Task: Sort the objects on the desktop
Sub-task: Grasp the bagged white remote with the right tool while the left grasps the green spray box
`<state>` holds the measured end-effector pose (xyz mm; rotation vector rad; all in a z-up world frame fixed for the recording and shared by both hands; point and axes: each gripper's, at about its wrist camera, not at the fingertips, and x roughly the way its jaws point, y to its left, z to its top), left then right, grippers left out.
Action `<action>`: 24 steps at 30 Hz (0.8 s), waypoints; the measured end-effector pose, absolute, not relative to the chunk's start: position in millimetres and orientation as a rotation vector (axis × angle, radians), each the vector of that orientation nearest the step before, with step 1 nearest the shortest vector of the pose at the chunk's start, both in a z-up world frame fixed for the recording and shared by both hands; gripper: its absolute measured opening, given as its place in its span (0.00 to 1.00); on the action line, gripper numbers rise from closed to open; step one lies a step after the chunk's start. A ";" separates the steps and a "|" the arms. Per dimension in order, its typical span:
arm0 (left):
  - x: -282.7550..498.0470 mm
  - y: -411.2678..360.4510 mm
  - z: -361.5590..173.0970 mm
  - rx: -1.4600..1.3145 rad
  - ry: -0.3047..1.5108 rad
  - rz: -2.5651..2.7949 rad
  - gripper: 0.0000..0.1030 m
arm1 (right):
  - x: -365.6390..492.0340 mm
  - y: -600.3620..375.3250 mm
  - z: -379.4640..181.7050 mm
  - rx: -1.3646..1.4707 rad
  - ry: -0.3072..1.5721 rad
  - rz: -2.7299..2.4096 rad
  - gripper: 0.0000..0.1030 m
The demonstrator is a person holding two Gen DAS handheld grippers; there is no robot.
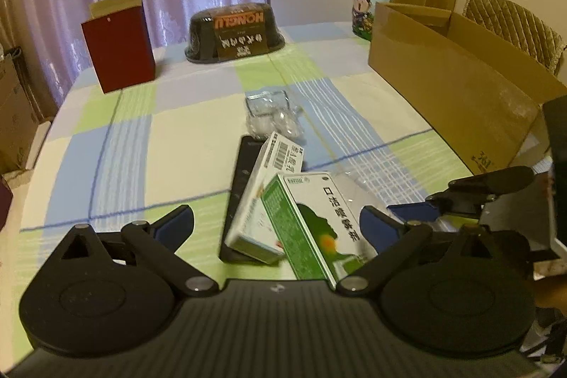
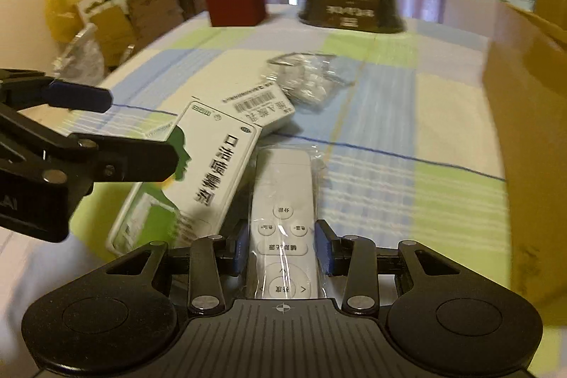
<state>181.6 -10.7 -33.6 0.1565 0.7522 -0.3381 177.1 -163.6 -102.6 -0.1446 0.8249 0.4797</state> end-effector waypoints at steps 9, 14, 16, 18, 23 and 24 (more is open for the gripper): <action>169.2 -54.0 -57.6 0.199 0.771 -0.328 0.86 | 152.3 -201.9 -97.4 -0.144 0.879 0.294 0.37; 165.2 -84.2 -67.7 0.366 0.735 -0.343 0.74 | 146.9 -215.1 -96.5 -0.120 0.883 0.268 0.37; 166.2 -91.7 -72.8 0.430 0.728 -0.336 0.71 | 147.8 -216.8 -96.2 -0.108 0.878 0.268 0.37; 168.7 -96.3 -78.3 0.485 0.729 -0.330 0.66 | 147.0 -218.2 -96.0 -0.101 0.871 0.270 0.37; 173.5 -104.9 -89.2 0.565 0.742 -0.327 0.54 | 142.1 -220.5 -96.2 -0.102 0.853 0.274 0.37; 173.5 -106.0 -90.8 0.574 0.740 -0.323 0.52 | 141.1 -220.9 -96.2 -0.102 0.849 0.274 0.37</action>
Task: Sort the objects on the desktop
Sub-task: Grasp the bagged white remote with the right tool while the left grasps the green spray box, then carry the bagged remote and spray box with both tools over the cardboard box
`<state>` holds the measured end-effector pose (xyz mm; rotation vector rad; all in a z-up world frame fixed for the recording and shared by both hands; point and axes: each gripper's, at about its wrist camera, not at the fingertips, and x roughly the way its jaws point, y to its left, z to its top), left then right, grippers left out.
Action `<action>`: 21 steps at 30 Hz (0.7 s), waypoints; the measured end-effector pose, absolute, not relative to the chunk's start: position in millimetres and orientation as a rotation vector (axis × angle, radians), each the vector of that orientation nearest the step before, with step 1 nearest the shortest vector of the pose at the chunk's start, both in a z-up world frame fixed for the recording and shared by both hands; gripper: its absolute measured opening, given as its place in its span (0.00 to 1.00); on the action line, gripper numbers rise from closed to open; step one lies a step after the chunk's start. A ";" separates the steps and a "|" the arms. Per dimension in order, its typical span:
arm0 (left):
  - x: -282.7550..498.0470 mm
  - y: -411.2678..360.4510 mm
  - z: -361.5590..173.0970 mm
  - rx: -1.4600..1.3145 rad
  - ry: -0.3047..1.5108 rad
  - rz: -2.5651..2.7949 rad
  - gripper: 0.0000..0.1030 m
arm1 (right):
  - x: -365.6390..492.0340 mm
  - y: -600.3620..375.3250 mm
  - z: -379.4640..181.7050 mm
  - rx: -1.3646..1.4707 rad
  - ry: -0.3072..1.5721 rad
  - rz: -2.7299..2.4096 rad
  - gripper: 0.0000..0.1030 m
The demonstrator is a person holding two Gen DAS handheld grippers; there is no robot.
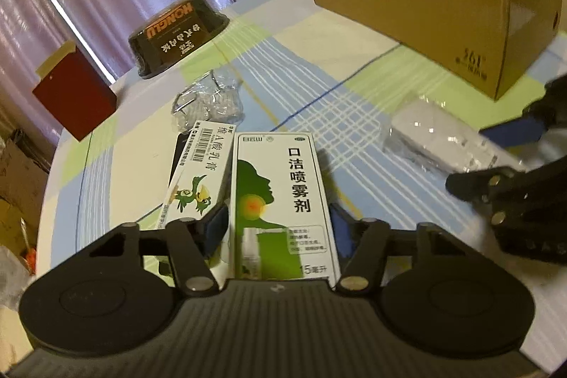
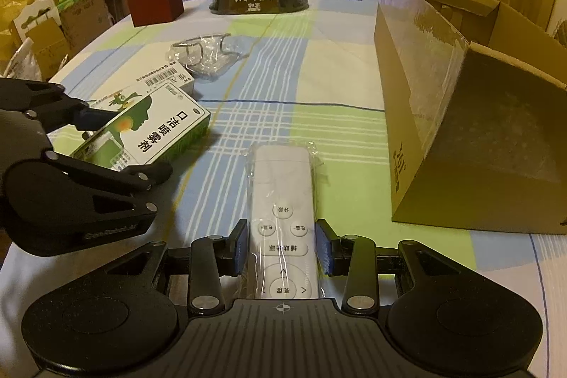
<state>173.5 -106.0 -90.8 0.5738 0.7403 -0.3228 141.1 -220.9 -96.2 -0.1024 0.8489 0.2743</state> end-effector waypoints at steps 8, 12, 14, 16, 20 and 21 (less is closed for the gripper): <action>164.9 -104.2 -86.1 0.587 0.754 -0.337 0.50 | 138.5 -224.0 -97.0 -0.094 0.836 0.280 0.37; 149.5 -90.8 -74.3 0.524 0.768 -0.348 0.50 | 138.1 -225.3 -97.3 -0.091 0.830 0.283 0.38; 141.7 -83.0 -71.5 0.484 0.786 -0.362 0.50 | 138.0 -226.2 -97.3 -0.085 0.828 0.285 0.38; 134.4 -74.7 -70.2 0.439 0.801 -0.367 0.50 | 138.5 -228.4 -97.1 -0.066 0.826 0.284 0.38; 126.7 -65.7 -73.7 0.368 0.831 -0.378 0.50 | 139.3 -224.8 -98.6 -0.084 0.822 0.301 0.58; 125.6 -65.7 -74.7 0.366 0.834 -0.378 0.50 | 139.1 -223.3 -99.0 -0.089 0.821 0.303 0.58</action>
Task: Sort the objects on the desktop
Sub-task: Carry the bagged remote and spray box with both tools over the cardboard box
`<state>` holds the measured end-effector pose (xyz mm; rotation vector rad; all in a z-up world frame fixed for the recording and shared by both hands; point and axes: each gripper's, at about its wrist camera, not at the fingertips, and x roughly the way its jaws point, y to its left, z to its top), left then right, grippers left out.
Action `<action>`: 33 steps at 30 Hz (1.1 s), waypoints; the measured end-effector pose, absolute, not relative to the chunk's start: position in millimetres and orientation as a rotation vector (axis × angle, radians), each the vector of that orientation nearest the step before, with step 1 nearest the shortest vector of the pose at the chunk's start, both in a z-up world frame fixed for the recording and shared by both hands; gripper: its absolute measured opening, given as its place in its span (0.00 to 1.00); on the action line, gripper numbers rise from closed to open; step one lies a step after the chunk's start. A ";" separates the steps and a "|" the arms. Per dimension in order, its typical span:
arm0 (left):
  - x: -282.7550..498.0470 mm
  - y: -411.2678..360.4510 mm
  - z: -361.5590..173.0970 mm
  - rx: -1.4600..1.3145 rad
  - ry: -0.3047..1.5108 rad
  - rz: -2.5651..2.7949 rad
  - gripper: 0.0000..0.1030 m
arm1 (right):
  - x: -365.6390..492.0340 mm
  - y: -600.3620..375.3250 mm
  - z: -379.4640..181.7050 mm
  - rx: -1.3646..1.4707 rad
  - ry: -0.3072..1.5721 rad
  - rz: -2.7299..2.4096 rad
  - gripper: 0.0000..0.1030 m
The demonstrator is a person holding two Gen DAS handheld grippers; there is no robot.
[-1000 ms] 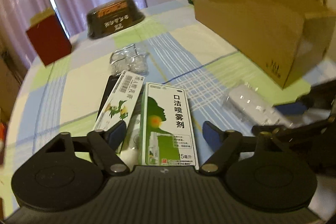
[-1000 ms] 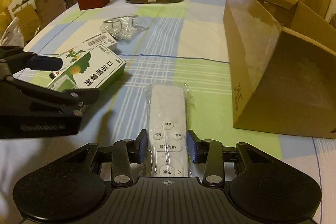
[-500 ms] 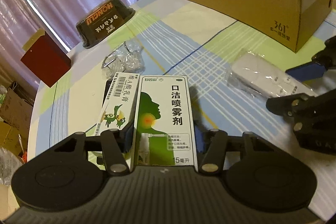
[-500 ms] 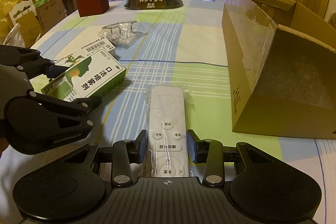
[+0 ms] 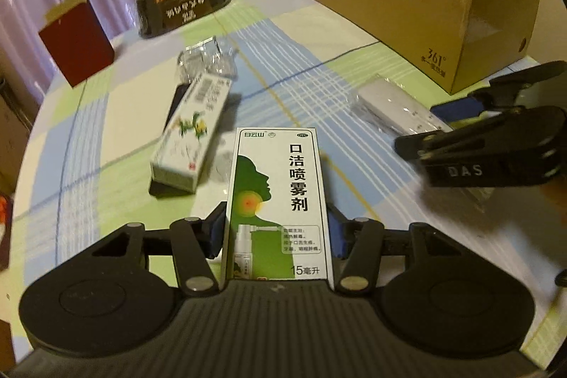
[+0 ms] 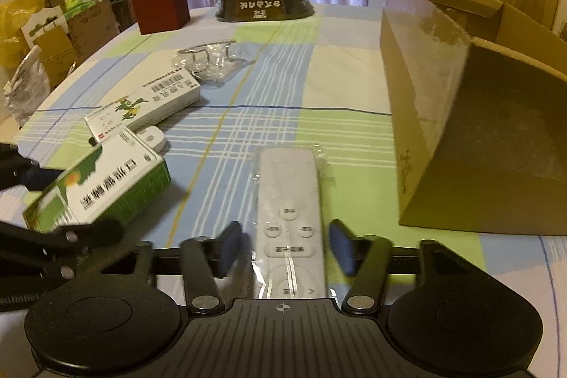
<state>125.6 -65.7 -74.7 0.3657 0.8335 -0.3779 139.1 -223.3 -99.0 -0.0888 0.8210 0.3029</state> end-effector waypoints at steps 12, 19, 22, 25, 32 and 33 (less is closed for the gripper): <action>128.8 -67.8 -79.8 0.352 0.828 -0.377 0.52 | 142.2 -222.8 -102.7 -0.109 0.802 0.287 0.58; 129.5 -69.1 -78.4 0.365 0.834 -0.379 0.49 | 143.5 -222.3 -100.1 -0.112 0.810 0.289 0.37; 125.7 -69.4 -73.9 0.368 0.830 -0.382 0.49 | 141.8 -223.4 -97.4 -0.101 0.824 0.290 0.36; 120.1 -67.9 -67.9 0.362 0.825 -0.382 0.48 | 135.3 -223.5 -88.7 -0.099 0.813 0.294 0.36; 107.8 -64.1 -48.6 0.348 0.804 -0.370 0.48 | 114.9 -226.7 -62.8 -0.092 0.777 0.293 0.36; 106.2 -63.9 -44.5 0.345 0.799 -0.370 0.48 | 111.4 -227.4 -58.6 -0.090 0.771 0.292 0.36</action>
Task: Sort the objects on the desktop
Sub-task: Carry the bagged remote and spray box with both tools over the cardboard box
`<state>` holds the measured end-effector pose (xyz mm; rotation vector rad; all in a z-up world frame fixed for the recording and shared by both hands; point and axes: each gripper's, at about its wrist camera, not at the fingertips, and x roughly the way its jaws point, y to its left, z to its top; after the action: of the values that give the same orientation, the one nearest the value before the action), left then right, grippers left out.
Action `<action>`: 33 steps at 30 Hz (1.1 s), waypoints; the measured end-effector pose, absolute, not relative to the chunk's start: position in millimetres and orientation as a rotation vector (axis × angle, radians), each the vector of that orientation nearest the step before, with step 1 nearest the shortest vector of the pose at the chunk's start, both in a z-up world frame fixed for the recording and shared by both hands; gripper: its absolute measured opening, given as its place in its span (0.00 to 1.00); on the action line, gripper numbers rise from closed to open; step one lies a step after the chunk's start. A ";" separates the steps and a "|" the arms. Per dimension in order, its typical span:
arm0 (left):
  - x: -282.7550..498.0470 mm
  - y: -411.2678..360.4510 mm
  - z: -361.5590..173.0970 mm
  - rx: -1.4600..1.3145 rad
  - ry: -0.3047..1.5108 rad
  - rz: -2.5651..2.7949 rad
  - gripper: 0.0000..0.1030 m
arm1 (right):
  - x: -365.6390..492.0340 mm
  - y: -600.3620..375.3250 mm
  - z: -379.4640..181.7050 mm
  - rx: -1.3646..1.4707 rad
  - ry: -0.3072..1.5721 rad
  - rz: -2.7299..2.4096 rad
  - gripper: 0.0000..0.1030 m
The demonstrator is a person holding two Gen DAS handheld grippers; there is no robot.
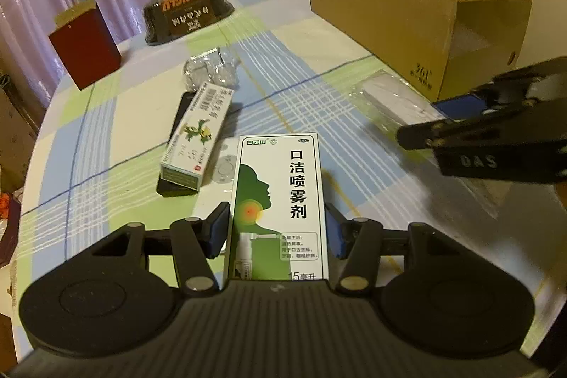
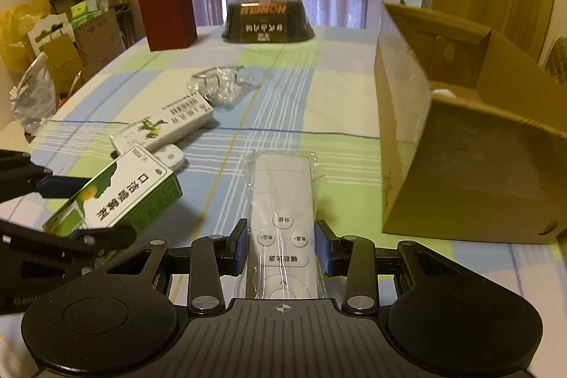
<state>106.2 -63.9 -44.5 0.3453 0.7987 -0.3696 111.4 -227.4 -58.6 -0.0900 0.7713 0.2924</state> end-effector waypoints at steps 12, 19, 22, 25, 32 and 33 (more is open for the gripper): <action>90.3 -81.3 12.2 0.318 0.708 -0.394 0.49 | 81.7 -249.6 -2.5 -0.052 0.689 0.250 0.36; 89.2 -108.4 42.9 0.306 0.653 -0.434 0.49 | 83.0 -279.0 34.6 -0.024 0.626 0.196 0.36; 88.0 -123.1 52.5 0.310 0.632 -0.455 0.49 | 86.0 -294.5 49.3 -0.013 0.600 0.167 0.36; 88.4 -136.6 59.3 0.313 0.618 -0.478 0.49 | 89.4 -310.4 60.3 -0.007 0.582 0.145 0.36; 97.6 -169.9 73.6 0.320 0.588 -0.531 0.49 | 111.1 -348.3 74.7 0.007 0.560 0.094 0.36; 101.4 -174.7 75.9 0.314 0.585 -0.540 0.49 | 114.8 -353.7 76.4 0.008 0.558 0.086 0.36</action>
<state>101.4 -174.7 75.9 0.3141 0.5852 -0.5396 114.8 -353.7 76.4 0.0078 0.5579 0.0859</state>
